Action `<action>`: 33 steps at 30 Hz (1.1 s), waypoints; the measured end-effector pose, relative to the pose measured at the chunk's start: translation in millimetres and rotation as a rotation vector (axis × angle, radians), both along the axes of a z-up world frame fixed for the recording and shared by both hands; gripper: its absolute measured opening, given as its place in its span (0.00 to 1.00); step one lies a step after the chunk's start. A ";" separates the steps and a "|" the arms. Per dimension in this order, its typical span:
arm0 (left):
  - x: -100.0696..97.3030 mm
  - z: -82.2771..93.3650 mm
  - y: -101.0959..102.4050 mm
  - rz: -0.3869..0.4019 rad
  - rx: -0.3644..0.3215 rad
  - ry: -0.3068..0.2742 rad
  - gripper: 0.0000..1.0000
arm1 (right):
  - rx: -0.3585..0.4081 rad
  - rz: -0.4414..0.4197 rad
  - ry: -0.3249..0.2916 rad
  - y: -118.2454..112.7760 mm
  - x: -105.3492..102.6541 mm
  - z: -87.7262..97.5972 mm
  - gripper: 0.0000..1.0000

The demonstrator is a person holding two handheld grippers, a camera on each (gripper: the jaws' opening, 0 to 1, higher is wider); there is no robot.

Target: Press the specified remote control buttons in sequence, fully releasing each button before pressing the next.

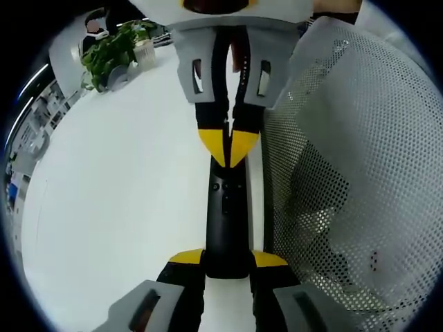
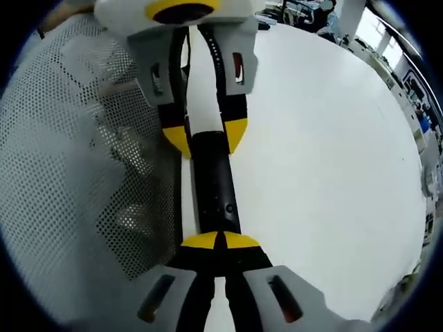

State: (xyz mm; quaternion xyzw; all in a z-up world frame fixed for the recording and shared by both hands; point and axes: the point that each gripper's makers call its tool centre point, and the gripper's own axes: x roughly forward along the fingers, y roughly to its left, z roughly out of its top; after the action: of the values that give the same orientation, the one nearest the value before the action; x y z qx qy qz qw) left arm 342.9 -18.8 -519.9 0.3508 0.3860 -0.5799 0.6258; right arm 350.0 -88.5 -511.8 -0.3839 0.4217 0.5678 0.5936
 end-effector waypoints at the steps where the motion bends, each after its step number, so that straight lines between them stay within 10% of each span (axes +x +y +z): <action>1: 0.2 -0.1 0.0 0.002 -0.001 0.000 0.25 | 0.017 0.004 -0.008 -0.3 -0.7 0.4 0.00; 33: 1.9 -2.4 -0.3 0.002 -0.007 0.002 0.25 | 0.071 0.030 -0.054 12.7 0.7 2.3 0.00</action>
State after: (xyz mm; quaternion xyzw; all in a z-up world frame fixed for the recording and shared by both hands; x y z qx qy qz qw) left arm 344.8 -19.1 -522.3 0.3477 0.3850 -0.5808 0.6274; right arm 350.8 -75.7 -509.5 -0.3842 0.3793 0.5806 0.6095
